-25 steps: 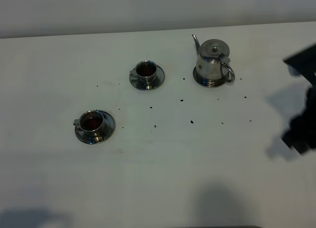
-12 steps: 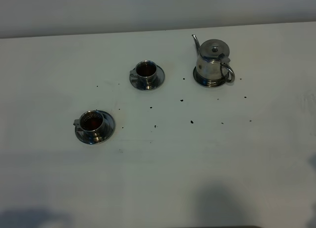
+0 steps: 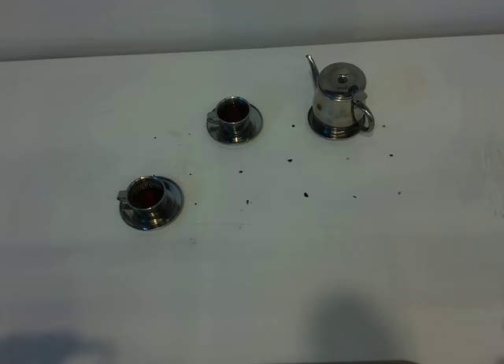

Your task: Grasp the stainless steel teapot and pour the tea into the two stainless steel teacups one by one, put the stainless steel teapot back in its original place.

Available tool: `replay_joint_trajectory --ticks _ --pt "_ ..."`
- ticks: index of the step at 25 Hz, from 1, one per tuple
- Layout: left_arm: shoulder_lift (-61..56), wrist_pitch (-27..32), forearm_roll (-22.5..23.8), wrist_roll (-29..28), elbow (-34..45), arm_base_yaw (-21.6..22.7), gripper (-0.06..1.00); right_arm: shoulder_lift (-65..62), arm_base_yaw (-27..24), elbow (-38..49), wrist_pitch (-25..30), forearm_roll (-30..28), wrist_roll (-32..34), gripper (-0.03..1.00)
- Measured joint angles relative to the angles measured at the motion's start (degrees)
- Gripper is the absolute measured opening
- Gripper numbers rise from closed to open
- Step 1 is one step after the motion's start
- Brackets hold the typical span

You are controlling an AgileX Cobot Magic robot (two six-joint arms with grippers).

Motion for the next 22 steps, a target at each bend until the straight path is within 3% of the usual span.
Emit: replay_joint_trajectory --ticks 9,18,22 --pt "0.00 0.00 0.00 0.00 0.00 0.00 0.45 -0.66 -1.45 0.50 0.07 -0.56 1.32 0.53" --pt "0.00 0.00 0.00 0.06 0.00 0.00 0.45 -5.94 -19.12 0.50 0.11 -1.15 2.06 0.53" --pt "0.00 0.00 0.00 0.06 0.00 0.00 0.45 -13.16 -22.75 0.61 0.11 -1.09 1.97 0.53"
